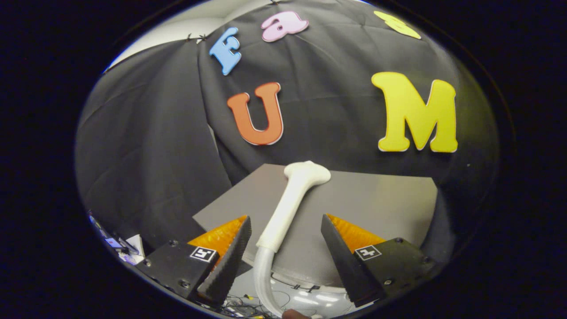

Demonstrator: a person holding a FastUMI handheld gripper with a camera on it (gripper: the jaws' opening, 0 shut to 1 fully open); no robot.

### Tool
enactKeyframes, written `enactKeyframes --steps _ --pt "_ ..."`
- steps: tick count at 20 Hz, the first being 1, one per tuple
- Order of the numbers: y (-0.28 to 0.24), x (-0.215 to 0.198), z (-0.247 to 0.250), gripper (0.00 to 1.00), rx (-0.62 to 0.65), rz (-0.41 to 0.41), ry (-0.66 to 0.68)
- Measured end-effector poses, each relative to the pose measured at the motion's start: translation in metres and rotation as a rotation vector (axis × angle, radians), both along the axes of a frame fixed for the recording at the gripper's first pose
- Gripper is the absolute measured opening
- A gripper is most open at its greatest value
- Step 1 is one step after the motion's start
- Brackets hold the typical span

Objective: Iron the clothes twice with a garment steamer, once on the left side and once on the right side.

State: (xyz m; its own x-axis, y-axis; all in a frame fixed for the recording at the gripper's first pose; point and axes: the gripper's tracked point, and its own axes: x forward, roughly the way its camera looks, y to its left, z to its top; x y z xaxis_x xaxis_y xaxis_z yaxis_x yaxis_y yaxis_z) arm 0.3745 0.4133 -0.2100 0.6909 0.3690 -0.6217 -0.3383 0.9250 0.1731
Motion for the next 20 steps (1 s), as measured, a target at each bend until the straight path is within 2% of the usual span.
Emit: enactKeyframes --steps 4,7,14,17,18,20 --pt "0.017 0.032 -0.034 0.97 -0.072 -0.026 0.050" --pt "0.022 0.041 -0.048 0.94 -0.096 -0.053 0.082" --pt "0.029 0.056 -0.061 0.78 -0.187 -0.094 0.111" --pt "0.033 0.053 -0.060 0.66 -0.208 -0.123 0.096" --pt "0.035 0.056 -0.062 0.52 -0.214 -0.135 0.092" --pt "0.036 0.052 -0.059 0.47 -0.197 -0.153 0.097"
